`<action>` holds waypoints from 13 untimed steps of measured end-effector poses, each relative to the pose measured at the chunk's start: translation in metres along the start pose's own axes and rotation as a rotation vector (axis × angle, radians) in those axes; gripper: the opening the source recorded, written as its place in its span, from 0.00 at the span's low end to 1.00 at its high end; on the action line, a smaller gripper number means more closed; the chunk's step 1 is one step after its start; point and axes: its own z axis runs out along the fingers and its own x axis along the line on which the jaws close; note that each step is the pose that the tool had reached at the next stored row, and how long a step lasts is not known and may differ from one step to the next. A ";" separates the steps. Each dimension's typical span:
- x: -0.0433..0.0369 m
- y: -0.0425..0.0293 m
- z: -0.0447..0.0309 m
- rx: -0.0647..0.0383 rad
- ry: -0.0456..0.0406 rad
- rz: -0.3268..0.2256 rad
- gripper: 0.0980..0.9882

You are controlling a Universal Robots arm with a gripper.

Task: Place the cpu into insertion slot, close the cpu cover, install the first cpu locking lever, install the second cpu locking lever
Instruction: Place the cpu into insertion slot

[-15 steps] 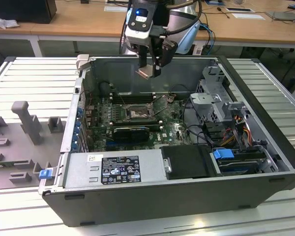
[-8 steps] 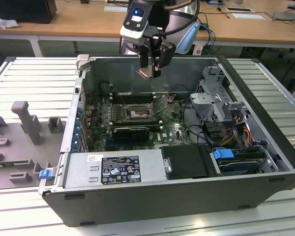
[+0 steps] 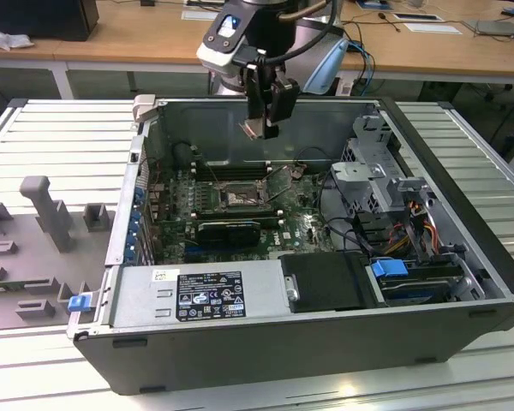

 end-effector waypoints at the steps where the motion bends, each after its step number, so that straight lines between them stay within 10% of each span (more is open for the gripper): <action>1: 0.0000 0.0000 0.0005 0.000 -0.0015 0.016 0.48; 13: 0.0000 -0.0021 0.0249 -0.005 -0.0258 0.292 0.48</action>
